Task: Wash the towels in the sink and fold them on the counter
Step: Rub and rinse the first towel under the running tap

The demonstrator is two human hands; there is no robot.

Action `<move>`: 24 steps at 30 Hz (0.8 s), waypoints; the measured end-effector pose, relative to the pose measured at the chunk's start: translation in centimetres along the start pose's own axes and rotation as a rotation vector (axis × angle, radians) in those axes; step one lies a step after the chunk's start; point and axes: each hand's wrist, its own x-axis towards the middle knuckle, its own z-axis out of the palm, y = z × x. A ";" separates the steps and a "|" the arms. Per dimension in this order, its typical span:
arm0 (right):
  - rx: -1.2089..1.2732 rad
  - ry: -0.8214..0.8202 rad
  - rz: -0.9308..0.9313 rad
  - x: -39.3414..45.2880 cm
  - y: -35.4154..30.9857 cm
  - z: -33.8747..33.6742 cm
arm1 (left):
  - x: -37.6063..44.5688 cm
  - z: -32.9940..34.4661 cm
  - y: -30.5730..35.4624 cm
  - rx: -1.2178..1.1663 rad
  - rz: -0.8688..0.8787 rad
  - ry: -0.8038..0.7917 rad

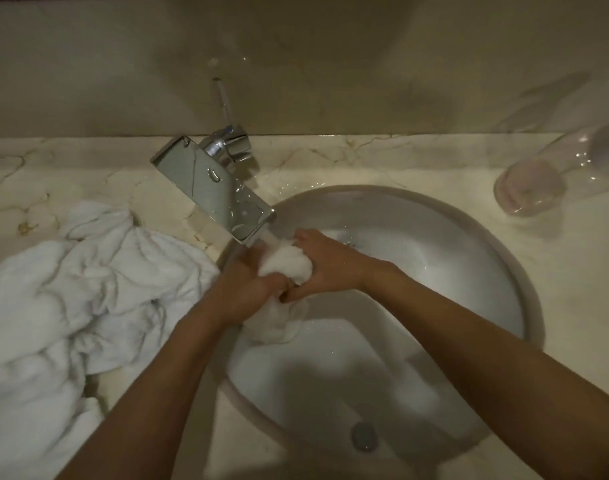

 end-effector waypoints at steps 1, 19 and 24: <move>0.043 0.062 -0.061 0.5 -0.1 0.5 | -0.3 -0.1 -0.3 0.073 0.072 0.039; -0.070 0.259 0.245 -3.1 -3.2 -1.9 | -0.2 3.3 1.4 0.089 0.127 0.290; 0.402 0.395 0.295 -7.1 -4.0 -3.5 | 0.8 3.7 2.4 0.063 0.193 0.167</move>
